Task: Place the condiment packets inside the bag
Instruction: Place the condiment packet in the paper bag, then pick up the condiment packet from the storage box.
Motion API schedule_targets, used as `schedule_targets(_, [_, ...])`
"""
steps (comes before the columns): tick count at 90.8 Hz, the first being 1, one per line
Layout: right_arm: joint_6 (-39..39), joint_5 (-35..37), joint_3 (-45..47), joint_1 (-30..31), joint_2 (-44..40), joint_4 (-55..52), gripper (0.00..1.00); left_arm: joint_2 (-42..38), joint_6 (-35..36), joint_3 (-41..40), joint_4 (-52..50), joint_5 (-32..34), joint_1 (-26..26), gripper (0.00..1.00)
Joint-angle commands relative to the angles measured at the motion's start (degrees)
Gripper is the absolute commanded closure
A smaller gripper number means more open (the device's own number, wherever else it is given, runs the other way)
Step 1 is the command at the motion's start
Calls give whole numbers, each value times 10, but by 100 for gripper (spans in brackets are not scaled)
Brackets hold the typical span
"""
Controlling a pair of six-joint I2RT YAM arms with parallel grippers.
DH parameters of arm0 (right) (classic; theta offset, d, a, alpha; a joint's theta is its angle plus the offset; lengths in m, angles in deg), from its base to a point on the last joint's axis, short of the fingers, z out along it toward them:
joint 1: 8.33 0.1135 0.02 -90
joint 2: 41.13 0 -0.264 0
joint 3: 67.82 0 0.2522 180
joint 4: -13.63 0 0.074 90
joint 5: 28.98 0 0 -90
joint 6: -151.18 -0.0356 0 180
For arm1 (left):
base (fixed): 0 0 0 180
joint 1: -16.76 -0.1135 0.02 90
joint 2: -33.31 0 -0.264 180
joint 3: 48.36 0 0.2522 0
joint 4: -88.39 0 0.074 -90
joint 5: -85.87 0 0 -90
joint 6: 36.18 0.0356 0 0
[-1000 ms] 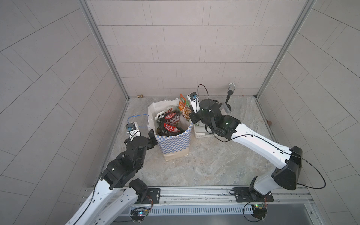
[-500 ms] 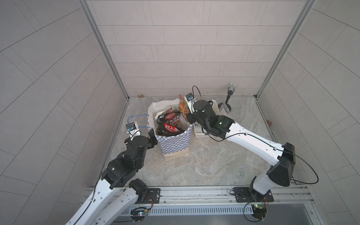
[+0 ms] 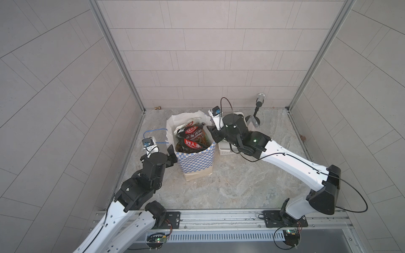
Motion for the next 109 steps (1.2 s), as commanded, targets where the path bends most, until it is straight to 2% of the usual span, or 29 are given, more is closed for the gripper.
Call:
schedule_targets(1, [-30,-37,20,-40,-53,11,52,2,3,-1,6,-2,-3,7])
schedule_targets(15, [-92,-84,70,-148,-97,-6,49,6,0,2,2,-7,-3,7])
schedule_targets(23, [-115,-168,98,-241,-99,-18,41,5,-1,2,-1,-6,-3,7])
schedule_targets(30, [-90,-225,84,-278,-62,-61,35,2,-1,-1,3,-6,-3,7])
schedule_targets(37, [-86,-232,62,-289,-11,-93,34,3,-2,-1,7,-7,-4,7])
schedule_targets(51, [-123,-235,52,-296,84,-88,36,4,-7,-1,2,-7,-3,8])
schedule_targets(57, [-138,-214,44,-295,122,-90,37,2,-3,0,0,-5,-4,8])
schedule_targets(69, [-172,-123,40,-295,181,-91,37,-4,5,2,-5,3,-4,7])
schedule_targets(76, [-184,-106,47,-296,200,-75,36,-7,6,1,-4,3,-4,8])
schedule_targets(91, [-195,-146,40,-296,255,-45,36,-6,5,-1,-4,0,-4,7])
schedule_targets(109, [-218,-165,36,-297,298,4,42,-6,7,2,-6,1,-4,8])
